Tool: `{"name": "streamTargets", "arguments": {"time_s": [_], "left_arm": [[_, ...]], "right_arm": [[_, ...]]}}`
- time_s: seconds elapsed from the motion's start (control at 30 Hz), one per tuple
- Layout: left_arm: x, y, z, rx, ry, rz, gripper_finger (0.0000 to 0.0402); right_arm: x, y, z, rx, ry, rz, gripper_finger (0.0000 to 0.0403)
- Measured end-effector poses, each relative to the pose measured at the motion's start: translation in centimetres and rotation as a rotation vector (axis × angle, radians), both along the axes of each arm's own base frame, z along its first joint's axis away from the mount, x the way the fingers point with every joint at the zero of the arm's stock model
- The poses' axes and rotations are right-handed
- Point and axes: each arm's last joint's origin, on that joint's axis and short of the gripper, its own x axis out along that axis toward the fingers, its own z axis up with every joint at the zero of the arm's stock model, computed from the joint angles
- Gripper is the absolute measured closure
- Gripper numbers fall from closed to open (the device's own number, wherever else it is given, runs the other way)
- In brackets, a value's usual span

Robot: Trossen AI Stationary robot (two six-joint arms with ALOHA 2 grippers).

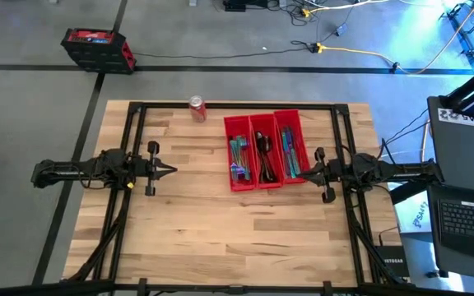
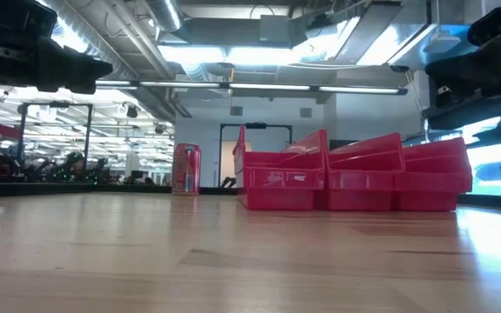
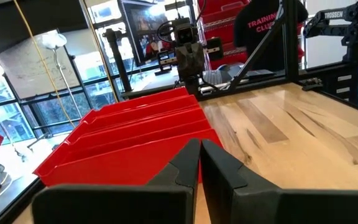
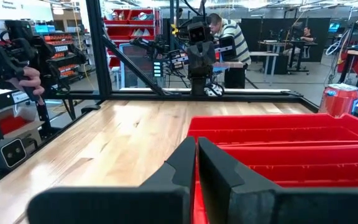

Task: Sort silverware
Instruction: Return to Home Position

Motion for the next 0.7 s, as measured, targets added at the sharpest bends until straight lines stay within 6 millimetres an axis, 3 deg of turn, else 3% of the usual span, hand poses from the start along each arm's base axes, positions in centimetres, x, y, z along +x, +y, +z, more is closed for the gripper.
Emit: {"name": "streamTargets", "arguments": {"time_s": [0.7], "left_arm": [[0.00,0.00,0.00,0.012,0.000,0.000,0.0402]], "right_arm": [[0.00,0.00,0.01,0.000,0.000,0.000,0.0402]]}}
